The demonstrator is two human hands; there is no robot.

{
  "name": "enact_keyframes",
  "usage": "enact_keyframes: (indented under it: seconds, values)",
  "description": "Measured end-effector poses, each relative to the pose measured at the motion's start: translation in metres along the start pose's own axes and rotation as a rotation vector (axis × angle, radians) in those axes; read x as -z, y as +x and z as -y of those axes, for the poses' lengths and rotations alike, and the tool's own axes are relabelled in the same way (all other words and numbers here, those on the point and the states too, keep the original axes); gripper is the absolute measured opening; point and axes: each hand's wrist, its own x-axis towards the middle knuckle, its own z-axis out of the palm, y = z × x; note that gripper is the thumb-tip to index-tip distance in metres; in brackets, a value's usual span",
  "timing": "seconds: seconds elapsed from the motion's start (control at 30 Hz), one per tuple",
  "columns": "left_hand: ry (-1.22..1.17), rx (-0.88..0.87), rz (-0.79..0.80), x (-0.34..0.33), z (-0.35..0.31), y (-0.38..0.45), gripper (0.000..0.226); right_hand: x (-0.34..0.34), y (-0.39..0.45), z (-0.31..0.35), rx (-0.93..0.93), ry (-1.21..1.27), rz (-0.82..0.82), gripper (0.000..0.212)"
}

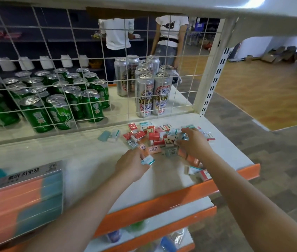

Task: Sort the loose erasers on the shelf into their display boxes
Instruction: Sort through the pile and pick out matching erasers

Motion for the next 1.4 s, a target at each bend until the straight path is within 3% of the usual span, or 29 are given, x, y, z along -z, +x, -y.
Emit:
enact_keyframes:
  seconds: [0.13, 0.23, 0.3, 0.4, 0.53, 0.73, 0.93, 1.13, 1.3, 1.4]
  values:
    - [-0.029, -0.007, -0.027, 0.000, 0.006, 0.004, 0.013, -0.003, 0.010, 0.003, 0.003, -0.105, 0.042, 0.045]
    - [-0.006, 0.007, -0.042, 0.001, 0.015, 0.005, 0.015, -0.004, 0.015, 0.005, 0.004, -0.155, 0.063, 0.026]
    - [-0.020, 0.030, -0.054, 0.002, 0.022, 0.005, 0.017, -0.004, 0.018, 0.008, -0.002, -0.173, 0.077, 0.024]
    - [-0.103, 0.056, -0.068, 0.005, 0.029, 0.006, 0.014, -0.003, 0.021, 0.009, -0.011, -0.061, 0.030, 0.038]
    - [-0.166, 0.074, -0.092, 0.011, 0.040, 0.006, 0.013, 0.002, 0.014, 0.017, 0.082, 0.091, -0.045, 0.020]
    - [-0.152, 0.073, -0.189, 0.028, 0.057, 0.001, 0.012, 0.001, -0.009, 0.035, 0.158, 0.261, -0.156, 0.010]
    - [0.076, -0.035, -0.218, 0.034, 0.069, -0.012, 0.015, -0.028, -0.040, 0.044, 0.245, 0.329, 0.006, 0.006]
    - [0.047, -0.119, -0.190, 0.028, 0.076, -0.023, 0.017, -0.051, -0.064, 0.035, 0.348, 0.321, 0.015, 0.011]
    - [0.023, -0.112, -0.182, 0.023, 0.078, -0.026, 0.019, -0.056, -0.067, 0.028, 0.315, 0.064, 0.100, 0.017]
    - [0.025, -0.083, -0.193, 0.023, 0.080, -0.026, 0.027, -0.055, -0.066, 0.028, 0.249, 0.030, 0.098, 0.022]
